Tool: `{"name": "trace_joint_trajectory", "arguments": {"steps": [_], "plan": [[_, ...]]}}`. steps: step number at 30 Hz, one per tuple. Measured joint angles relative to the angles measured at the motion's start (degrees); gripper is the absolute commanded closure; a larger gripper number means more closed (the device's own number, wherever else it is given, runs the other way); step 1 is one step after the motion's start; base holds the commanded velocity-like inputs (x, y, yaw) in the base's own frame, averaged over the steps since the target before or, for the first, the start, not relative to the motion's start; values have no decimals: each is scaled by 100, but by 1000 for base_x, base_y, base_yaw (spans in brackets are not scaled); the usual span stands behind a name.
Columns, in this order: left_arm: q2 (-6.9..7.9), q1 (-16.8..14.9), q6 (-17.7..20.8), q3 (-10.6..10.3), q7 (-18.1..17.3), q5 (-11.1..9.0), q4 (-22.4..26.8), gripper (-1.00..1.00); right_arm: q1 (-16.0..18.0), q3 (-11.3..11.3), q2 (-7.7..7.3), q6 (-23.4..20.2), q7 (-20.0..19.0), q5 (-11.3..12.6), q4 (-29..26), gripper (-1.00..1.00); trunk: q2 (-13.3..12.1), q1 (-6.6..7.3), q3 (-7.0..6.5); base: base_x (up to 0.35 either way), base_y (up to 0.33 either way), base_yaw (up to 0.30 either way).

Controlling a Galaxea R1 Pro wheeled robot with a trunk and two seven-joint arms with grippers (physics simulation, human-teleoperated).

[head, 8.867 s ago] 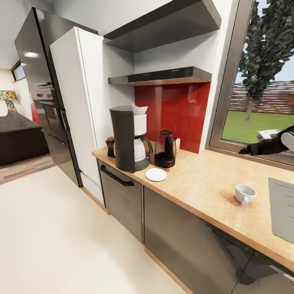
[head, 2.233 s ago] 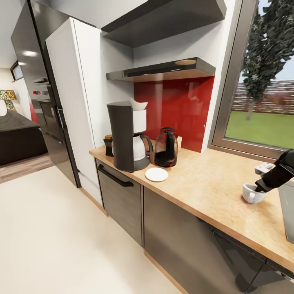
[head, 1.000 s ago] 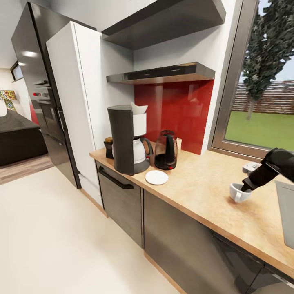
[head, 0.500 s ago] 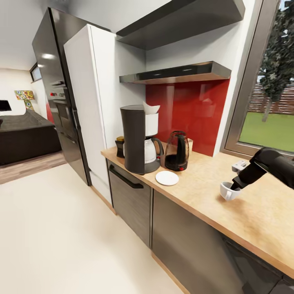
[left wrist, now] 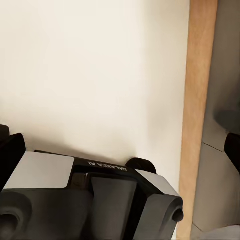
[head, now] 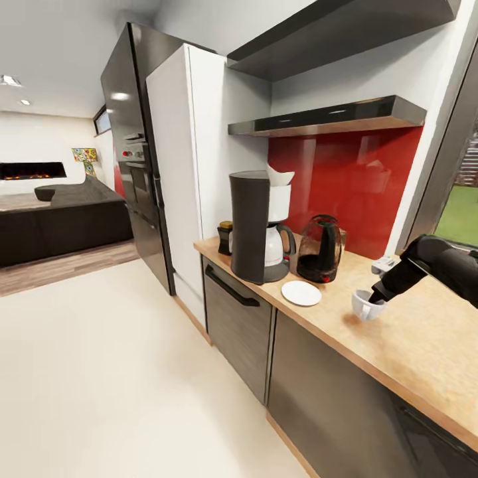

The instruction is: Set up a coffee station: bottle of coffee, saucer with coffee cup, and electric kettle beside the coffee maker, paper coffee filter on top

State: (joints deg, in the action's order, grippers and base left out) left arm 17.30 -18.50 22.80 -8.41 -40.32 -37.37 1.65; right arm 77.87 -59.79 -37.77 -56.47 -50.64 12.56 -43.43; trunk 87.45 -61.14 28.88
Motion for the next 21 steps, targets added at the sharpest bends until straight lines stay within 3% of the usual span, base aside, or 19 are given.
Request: {"name": "trace_joint_trajectory", "arguments": {"steps": [12,21], "plan": [[0,0,-1,0,0,0,0,-100,234,6,172,-17,-7,0,0,100,0,0,0,0,0,262],[-1,-1,-1,-1,0,0,-1,-100,266,6,188,-21,-8,-3,-1,100,0,1,0,67,0,40]]}}
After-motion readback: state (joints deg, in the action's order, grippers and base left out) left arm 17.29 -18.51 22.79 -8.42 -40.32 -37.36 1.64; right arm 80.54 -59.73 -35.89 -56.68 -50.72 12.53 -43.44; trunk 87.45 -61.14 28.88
